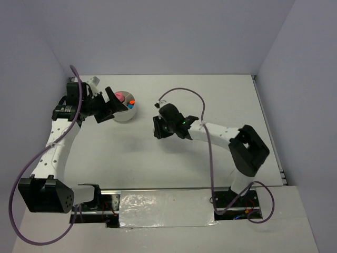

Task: Sort the stationery into containers
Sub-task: Pick up the stapler from the center of the board, then place the stapler in the storage box.

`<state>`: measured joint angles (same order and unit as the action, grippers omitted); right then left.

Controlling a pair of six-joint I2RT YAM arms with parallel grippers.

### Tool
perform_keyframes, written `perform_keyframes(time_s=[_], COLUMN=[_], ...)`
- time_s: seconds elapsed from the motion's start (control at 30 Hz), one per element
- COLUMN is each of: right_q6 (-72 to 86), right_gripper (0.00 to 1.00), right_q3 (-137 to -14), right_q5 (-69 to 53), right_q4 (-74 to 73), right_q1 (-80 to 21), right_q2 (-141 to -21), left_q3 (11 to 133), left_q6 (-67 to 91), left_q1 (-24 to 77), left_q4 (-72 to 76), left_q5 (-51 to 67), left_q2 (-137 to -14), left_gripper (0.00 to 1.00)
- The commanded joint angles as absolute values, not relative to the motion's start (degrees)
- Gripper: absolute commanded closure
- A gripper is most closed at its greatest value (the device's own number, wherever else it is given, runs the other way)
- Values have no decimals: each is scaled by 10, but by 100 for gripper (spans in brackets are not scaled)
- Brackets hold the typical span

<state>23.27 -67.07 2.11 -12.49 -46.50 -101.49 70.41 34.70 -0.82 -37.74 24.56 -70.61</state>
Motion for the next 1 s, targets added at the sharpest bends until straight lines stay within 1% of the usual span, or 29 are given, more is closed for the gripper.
perform_keyframes(time_s=[0.0,0.07,0.13,0.17,0.27,0.53,0.57,0.7,0.73,0.77,0.8,0.87,0.9,0.93,0.97], right_q6=[119,96,85,79,73,69,67,67,69,72,75,83,85,88,92], right_gripper=[85,85,85,85,85,85,85,85,85,85,84,83,82,80,75], right_q3=[-685,-704,-735,-743,-763,-758,-758,-768,-769,-768,-766,-763,-764,-764,-765], right_q5=[-164,-208,-248,-249,-243,-247,-251,-251,-252,-252,-255,-263,-266,-272,-272], right_q4=[11,-13,-26,-36,-46,-30,-29,-39,-40,-35,-33,-20,-18,-17,-16], right_q1=[-468,-471,-474,-475,-475,-483,-483,-483,-483,-483,-483,-483,-483,-483,-482], right_q2=[-924,-913,-913,-912,-911,-876,-875,-883,-886,-889,-890,-894,-896,-897,-899], left_q3=[721,678,638,609,582,582,574,560,561,563,565,570,573,579,584], left_q6=[369,396,458,488,511,520,524,538,537,534,529,517,514,509,494], left_q1=[21,39,52,61,68,69,69,69,69,69,69,69,69,69,69], left_q4=[-365,-321,-275,-246,-216,-193,-187,-160,-158,-160,-163,-175,-179,-184,-197], left_q5=[343,396,462,473,490,501,503,517,519,520,518,517,517,512,509], left_q2=[-711,-709,-710,-711,-708,-717,-716,-711,-710,-710,-711,-714,-717,-719,-721], left_gripper=[1,1,1,1,1,1,2,15,31,40,62,84,100,100,100])
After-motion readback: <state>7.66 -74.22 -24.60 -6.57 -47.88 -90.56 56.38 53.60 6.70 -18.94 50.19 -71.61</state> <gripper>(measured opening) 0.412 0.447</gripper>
